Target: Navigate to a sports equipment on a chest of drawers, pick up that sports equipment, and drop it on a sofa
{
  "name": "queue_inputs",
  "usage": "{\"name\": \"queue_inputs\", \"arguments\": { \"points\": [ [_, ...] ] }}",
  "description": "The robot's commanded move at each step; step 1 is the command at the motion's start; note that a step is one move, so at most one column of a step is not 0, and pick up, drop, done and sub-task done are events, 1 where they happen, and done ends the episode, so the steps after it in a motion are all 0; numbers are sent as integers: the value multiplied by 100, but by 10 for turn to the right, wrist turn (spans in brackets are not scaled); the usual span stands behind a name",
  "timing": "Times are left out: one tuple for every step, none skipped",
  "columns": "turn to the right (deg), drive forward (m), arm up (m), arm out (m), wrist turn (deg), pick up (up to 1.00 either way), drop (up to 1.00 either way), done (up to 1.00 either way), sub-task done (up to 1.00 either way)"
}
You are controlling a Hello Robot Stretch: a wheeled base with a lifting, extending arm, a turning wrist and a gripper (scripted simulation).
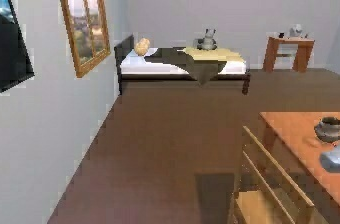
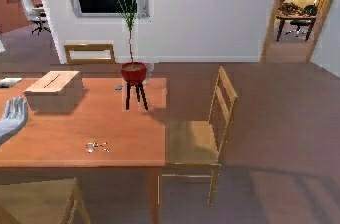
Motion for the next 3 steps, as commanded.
{"name": "queue_inputs", "arguments": {
  "points": [
    [-360, 0, 0, 0, 0, 0, 0, 0, 0],
    [0, 15, 0, 0, 0, 0, 0, 0, 0],
    [-450, 0, 0, 0, 0, 0, 0, 0, 0]
  ]
}}
